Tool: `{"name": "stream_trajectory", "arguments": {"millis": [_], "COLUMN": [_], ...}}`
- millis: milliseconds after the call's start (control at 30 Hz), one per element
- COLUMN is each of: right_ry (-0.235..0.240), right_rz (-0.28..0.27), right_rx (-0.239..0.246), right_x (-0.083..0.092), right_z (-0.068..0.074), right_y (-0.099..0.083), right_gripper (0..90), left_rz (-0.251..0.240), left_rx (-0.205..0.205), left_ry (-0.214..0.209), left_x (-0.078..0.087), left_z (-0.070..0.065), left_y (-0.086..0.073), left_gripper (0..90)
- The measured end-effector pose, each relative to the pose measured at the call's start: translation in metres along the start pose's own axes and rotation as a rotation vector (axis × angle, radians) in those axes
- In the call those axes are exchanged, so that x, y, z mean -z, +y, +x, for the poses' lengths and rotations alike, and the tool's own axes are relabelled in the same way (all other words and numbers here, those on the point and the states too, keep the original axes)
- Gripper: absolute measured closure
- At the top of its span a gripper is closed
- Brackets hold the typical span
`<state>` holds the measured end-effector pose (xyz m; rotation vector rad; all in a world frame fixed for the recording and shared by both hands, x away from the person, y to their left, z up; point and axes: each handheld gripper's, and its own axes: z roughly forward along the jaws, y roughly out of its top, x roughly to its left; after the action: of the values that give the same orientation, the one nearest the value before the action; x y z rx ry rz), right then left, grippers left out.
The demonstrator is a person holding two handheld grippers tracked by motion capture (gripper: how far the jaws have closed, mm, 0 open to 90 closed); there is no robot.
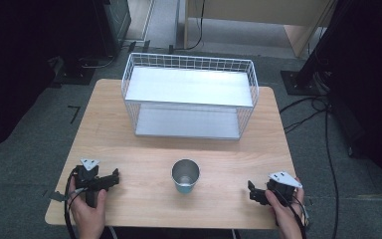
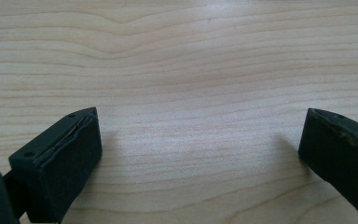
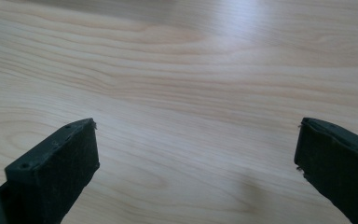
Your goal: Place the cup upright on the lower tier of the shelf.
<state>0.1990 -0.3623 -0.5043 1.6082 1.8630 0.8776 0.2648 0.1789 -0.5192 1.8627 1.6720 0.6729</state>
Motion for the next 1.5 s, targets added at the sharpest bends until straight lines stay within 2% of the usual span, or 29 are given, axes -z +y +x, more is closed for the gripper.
{"name": "stream_trajectory", "arguments": {"millis": [333, 633, 733, 767, 1133, 1500], "right_ry": [0.112, 0.158, 0.184, 0.184, 0.276, 0.346], "right_rz": [-0.070, -0.138, -0.145, -0.145, -0.168, -0.180], "right_rx": [-0.012, 0.027, 0.039, 0.039, 0.068, 0.108], "right_x": [0.008, 0.013, 0.013, 0.013, 0.013, 0.009], "right_z": [0.037, 0.062, 0.077, 0.077, 0.112, 0.137], "right_y": [0.013, 0.021, 0.022, 0.022, 0.023, 0.024], "right_gripper": [0.0, 0.0, 0.0, 0.0, 0.0, 0.0], "left_rz": [0.000, 0.000, 0.000, 0.000, 0.000, 0.000], "left_rx": [0.000, 0.000, 0.000, 0.000, 0.000, 0.000], "left_ry": [0.000, 0.000, 0.000, 0.000, 0.000, 0.000], "left_x": [0.000, 0.000, 0.000, 0.000, 0.000, 0.000], "left_z": [0.000, 0.000, 0.000, 0.000, 0.000, 0.000], "left_y": [0.000, 0.000, 0.000, 0.000, 0.000, 0.000], "left_gripper": [0.0, 0.0, 0.0, 0.0, 0.0, 0.0]}}
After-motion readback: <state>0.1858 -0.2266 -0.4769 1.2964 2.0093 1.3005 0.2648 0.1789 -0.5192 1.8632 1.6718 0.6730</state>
